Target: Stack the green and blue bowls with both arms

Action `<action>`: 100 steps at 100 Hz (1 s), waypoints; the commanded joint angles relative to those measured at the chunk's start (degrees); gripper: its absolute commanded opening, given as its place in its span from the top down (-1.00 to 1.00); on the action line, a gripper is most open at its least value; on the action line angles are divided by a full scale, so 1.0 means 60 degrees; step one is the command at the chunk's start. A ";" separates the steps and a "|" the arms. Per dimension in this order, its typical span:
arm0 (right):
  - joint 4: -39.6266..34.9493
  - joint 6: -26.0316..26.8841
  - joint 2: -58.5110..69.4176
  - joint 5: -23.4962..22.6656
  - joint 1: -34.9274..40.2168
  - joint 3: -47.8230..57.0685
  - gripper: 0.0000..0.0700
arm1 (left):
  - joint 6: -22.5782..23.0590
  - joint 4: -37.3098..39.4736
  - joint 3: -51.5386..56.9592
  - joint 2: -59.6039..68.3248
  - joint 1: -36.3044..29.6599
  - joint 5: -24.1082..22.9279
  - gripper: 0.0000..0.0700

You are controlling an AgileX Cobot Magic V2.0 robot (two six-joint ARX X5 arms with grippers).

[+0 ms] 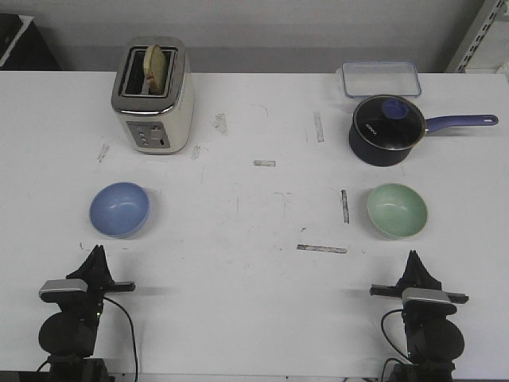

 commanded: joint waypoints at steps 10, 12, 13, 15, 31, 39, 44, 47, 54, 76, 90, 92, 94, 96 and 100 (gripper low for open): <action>0.0117 -0.0007 -0.0007 0.0000 -0.0011 -0.0022 1.00 | 0.0044 0.0157 -0.0204 -0.0018 0.0000 -0.0033 1.00; 0.0117 -0.0004 -0.0007 0.0000 -0.0011 -0.0022 1.00 | 0.0044 0.0157 -0.0204 -0.0018 0.0000 -0.0033 1.00; 0.0117 -0.0007 -0.0007 0.0000 -0.0011 -0.0022 1.00 | 0.0044 0.0157 -0.0204 -0.0018 0.0000 -0.0033 1.00; 0.0117 -0.0007 -0.0007 0.0000 -0.0011 -0.0022 1.00 | 0.0044 0.0157 -0.0204 -0.0018 0.0000 -0.0033 1.00; 0.0117 -0.0007 -0.0007 0.0000 -0.0011 -0.0022 1.00 | 0.0044 0.0157 -0.0204 -0.0018 0.0000 -0.0033 1.00; 0.0120 -0.0007 -0.0007 0.0004 -0.0011 -0.0022 1.00 | 0.0044 0.0168 -0.0204 -0.0018 0.0000 -0.0033 1.00; 0.0120 -0.0007 -0.0007 0.0004 -0.0011 -0.0022 1.00 | 0.0044 0.0182 -0.0204 -0.0018 0.0000 -0.0033 1.00; 0.0117 -0.0007 -0.0007 0.0000 -0.0011 -0.0022 1.00 | 0.0040 0.0193 -0.0204 -0.0018 0.0000 -0.0033 1.00; 0.0120 -0.0007 -0.0007 0.0000 -0.0011 -0.0022 1.00 | 0.0036 0.0189 -0.0204 -0.0018 0.0000 -0.0033 1.00; 0.0441 -0.0007 -0.0007 0.0004 -0.0025 -0.0018 1.00 | 0.0036 0.0197 -0.0204 -0.0018 0.0000 -0.0033 1.00; 0.0710 -0.0011 -0.0007 0.0000 -0.0022 -0.0018 1.00 | 0.0040 0.0197 -0.0204 -0.0018 0.0000 -0.0033 1.00; 0.0721 -0.0007 -0.0007 0.0000 -0.0022 -0.0018 1.00 | 0.0040 0.0197 -0.0204 -0.0018 0.0000 -0.0033 1.00; 0.0729 -0.0004 -0.0007 -0.0004 -0.0022 -0.0018 1.00 | 0.0040 0.0193 -0.0204 -0.0018 0.0000 -0.0033 1.00; 0.0729 -0.0004 -0.0007 -0.0004 -0.0022 -0.0018 1.00 | 0.0040 0.0197 -0.0204 -0.0018 0.0000 -0.0033 1.00; 0.0736 0.0025 -0.0007 0.0000 -0.0022 -0.0018 1.00 | 0.0040 0.0197 -0.0204 -0.0018 0.0000 -0.0033 1.00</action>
